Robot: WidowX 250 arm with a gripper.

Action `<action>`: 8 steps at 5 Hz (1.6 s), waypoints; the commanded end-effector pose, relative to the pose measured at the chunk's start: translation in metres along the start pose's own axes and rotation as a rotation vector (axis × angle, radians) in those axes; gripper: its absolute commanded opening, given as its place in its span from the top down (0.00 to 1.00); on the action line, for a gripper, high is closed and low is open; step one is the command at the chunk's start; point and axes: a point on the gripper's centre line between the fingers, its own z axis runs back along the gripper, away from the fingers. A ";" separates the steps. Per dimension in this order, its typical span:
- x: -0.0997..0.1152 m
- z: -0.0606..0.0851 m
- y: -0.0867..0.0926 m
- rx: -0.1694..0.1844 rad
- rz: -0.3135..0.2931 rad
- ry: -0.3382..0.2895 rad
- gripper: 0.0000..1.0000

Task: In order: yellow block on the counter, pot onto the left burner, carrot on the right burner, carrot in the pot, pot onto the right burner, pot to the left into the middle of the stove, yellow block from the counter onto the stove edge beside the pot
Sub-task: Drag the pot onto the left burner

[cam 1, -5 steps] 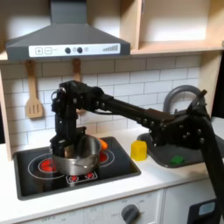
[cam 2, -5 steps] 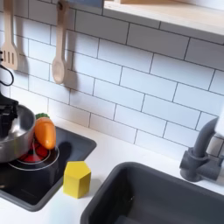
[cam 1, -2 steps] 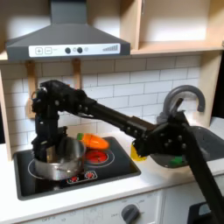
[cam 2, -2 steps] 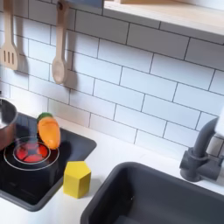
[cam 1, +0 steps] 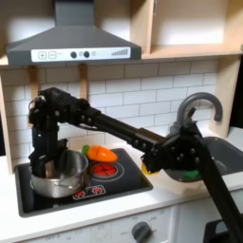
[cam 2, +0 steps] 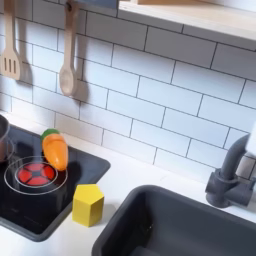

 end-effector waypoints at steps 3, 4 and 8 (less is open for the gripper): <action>-0.010 0.014 -0.028 -0.059 -0.051 -0.007 0.00; -0.013 0.017 -0.038 -0.076 -0.068 -0.008 0.00; -0.023 0.036 -0.067 -0.117 -0.102 -0.040 0.00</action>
